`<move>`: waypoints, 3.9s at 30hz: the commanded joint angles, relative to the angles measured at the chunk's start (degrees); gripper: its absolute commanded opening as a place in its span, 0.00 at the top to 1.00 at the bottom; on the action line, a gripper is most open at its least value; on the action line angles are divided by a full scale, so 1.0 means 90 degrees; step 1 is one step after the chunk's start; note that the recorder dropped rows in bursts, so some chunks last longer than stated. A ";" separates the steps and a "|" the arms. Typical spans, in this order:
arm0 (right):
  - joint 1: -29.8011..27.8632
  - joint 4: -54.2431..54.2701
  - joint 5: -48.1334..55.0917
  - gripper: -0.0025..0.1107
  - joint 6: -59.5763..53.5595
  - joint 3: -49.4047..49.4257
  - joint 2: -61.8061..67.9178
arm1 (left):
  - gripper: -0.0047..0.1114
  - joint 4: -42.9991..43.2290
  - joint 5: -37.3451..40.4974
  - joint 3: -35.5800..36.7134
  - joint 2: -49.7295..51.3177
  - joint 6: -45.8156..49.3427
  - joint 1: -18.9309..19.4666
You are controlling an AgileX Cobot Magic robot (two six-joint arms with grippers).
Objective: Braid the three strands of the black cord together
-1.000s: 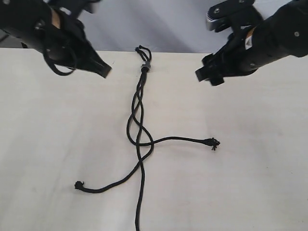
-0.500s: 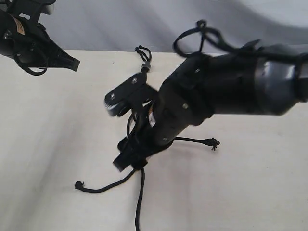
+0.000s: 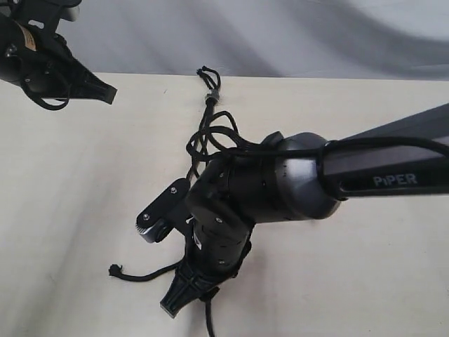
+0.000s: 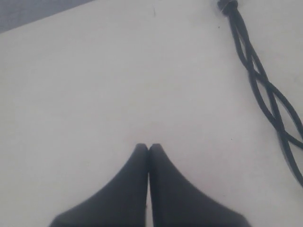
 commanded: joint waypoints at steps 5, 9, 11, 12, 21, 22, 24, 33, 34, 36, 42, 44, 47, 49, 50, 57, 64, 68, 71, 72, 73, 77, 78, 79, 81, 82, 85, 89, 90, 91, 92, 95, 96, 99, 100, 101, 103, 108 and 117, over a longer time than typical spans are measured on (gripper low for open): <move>0.0006 -0.1111 0.0965 0.98 -0.0204 -0.0546 0.0015 | 0.96 0.0001 0.0022 0.0011 -0.0028 -0.0033 0.0008; -0.0004 -0.4066 0.1058 0.98 -0.0204 -0.0780 0.0029 | 0.96 0.0001 0.0035 0.0011 -0.0028 -0.0033 0.0008; -0.0213 -0.5105 0.0711 0.98 -0.0193 -0.0780 0.0144 | 0.96 0.0001 0.0061 0.0011 -0.0028 -0.0033 0.0008; -0.0304 -0.5226 0.0502 0.98 -0.0193 -0.0780 0.0182 | 0.96 0.0001 0.0061 0.0011 -0.0028 -0.0033 0.0008; -0.0887 -0.5235 -0.0329 0.98 -0.0121 -0.0780 0.0563 | 0.96 0.0001 0.0121 0.0011 -0.0028 -0.0033 0.0008; -0.0887 -0.5235 -0.0364 0.98 -0.0208 -0.0780 0.0563 | 0.96 0.0001 0.0112 0.0011 -0.0028 -0.0033 0.0008; -0.0824 -0.5224 -0.0342 0.98 -0.0433 -0.0780 0.0563 | 0.96 0.0001 0.0112 0.0011 -0.0028 -0.0033 0.0008; -0.0004 -0.5327 0.0816 0.98 -0.3012 -0.0780 0.0563 | 0.96 0.0014 0.0111 0.0011 -0.0028 -0.0033 0.0008; 0.0024 -0.5413 0.0754 0.98 -0.3028 -0.0780 0.0563 | 0.96 0.0014 0.0111 0.0011 -0.0028 -0.0033 0.0008; 0.0001 -0.5627 0.0453 0.98 -0.3028 -0.0780 0.0592 | 0.96 0.0014 0.0111 0.0011 -0.0016 -0.0033 0.0008; -0.0704 -0.5752 -0.0624 0.98 -0.2962 -0.0780 0.0884 | 0.96 0.0014 0.0111 0.0011 -0.0016 -0.0033 0.0008; -0.0908 -0.5752 -0.0768 0.98 -0.2935 -0.0780 0.1011 | 0.96 0.0014 0.0111 0.0011 -0.0016 -0.0033 0.0008; -0.1029 -0.5739 -0.0855 0.98 -0.2835 -0.0780 0.1132 | 0.96 0.0014 0.0111 0.0011 -0.0016 -0.0033 0.0008; -0.1055 -0.5722 -0.0855 0.98 -0.2835 -0.0780 0.1181 | 0.96 0.0014 0.0111 0.0011 -0.0016 -0.0033 0.0008; -0.1055 -0.5691 -0.0855 0.98 -0.2826 -0.0780 0.1189 | 0.96 0.0014 0.0111 0.0011 -0.0016 -0.0033 0.0008; -0.0787 -0.5699 -0.0635 0.98 -0.2806 -0.0780 0.1009 | 0.96 0.0014 0.0111 0.0011 -0.0016 -0.0033 0.0008; 0.0174 -0.6124 -0.0638 0.98 -0.2845 -0.0780 0.0293 | 0.96 0.0130 0.0172 0.0011 -0.0024 -0.0008 0.0008; 0.0077 -0.6607 -0.1462 0.98 -0.3071 -0.0780 0.0299 | 0.96 0.0184 0.0329 0.0011 -0.0024 -0.0008 0.0008; -0.0566 -0.7043 -0.2389 0.98 -0.3049 -0.0780 0.0550 | 0.96 0.0184 0.0329 0.0011 -0.0024 -0.0008 0.0008; -0.0851 -0.7208 -0.2625 0.98 -0.3049 -0.0780 0.0655 | 0.96 0.0184 0.0329 0.0011 -0.0024 -0.0008 0.0008; -0.1018 -0.7272 -0.2798 0.98 -0.3049 -0.0780 0.0764 | 0.96 0.0184 0.0329 0.0011 -0.0024 -0.0008 0.0008; -0.1641 -0.7368 -0.3504 0.98 -0.3036 -0.0780 0.1138 | 0.96 0.0184 0.0317 0.0011 -0.0024 -0.0008 0.0008; -0.1757 -0.7368 -0.3655 0.98 -0.3033 -0.0780 0.1211 | 0.96 0.0184 0.0317 0.0011 -0.0024 -0.0008 0.0008; -0.1833 -0.7368 -0.3746 0.98 -0.3020 -0.0780 0.1266 | 0.96 0.0184 0.0317 0.0011 -0.0024 -0.0008 0.0008; -0.1937 -0.7356 -0.3824 0.98 -0.2949 -0.0780 0.1345 | 0.96 0.0184 0.0317 0.0011 -0.0024 -0.0008 0.0008; -0.1971 -0.7356 -0.3850 0.98 -0.2915 -0.0780 0.1373 | 0.96 0.0184 0.0317 0.0011 -0.0024 -0.0008 0.0008; -0.1971 -0.7328 -0.3850 0.98 -0.2904 -0.0780 0.1407 | 0.96 0.0184 0.0317 0.0011 -0.0024 -0.0008 0.0008; -0.1971 -0.7075 -0.4210 0.98 -0.2750 -0.0780 0.1407 | 0.96 0.0184 0.0317 0.0011 -0.0024 -0.0008 0.0008; -0.1971 -0.7075 -0.4224 0.98 -0.2684 -0.0780 0.1407 | 0.96 0.0184 0.0317 0.0011 -0.0024 -0.0008 0.0008; -0.1940 -0.7075 -0.4224 0.98 -0.2597 -0.0780 0.1407 | 0.96 0.0184 0.0317 0.0011 -0.0024 -0.0008 0.0008; -0.1910 -0.7075 -0.4179 0.98 -0.2533 -0.0780 0.1407 | 0.96 0.0184 0.0317 0.0011 -0.0024 -0.0008 0.0008; -0.1881 -0.7075 -0.4166 0.98 -0.2397 -0.0780 0.1407 | 0.96 0.0184 0.0317 0.0011 -0.0024 -0.0008 0.0008; -0.1881 -0.7075 -0.4166 0.98 -0.2361 -0.0780 0.1407 | 0.96 0.0184 0.0317 0.0011 -0.0024 -0.0008 0.0008; -0.2000 -0.7063 -0.4186 0.98 -0.2349 -0.0796 0.1407 | 0.96 0.0184 0.0317 0.0011 -0.0024 -0.0008 0.0008; -0.2090 -0.6966 -0.4248 0.98 -0.2228 -0.0830 0.1407 | 0.96 0.0184 0.0317 0.0011 -0.0024 -0.0008 0.0008; -0.2199 -0.6850 -0.4334 0.98 -0.1956 -0.0863 0.1407 | 0.96 0.0184 0.0317 0.0011 -0.0024 -0.0008 0.0008; -0.2448 -0.6675 -0.4795 0.98 -0.1215 -0.0905 0.1407 | 0.96 0.0184 0.0317 0.0011 -0.0024 -0.0008 0.0008; -0.2837 -0.7230 -0.5595 0.98 0.0628 -0.0905 0.1407 | 0.96 0.0184 0.0317 0.0011 -0.0024 -0.0020 0.0008; -0.2857 -1.0157 -0.6607 0.98 0.5769 -0.0893 0.1126 | 0.96 0.0184 0.0317 0.0011 -0.0024 -0.0020 0.0008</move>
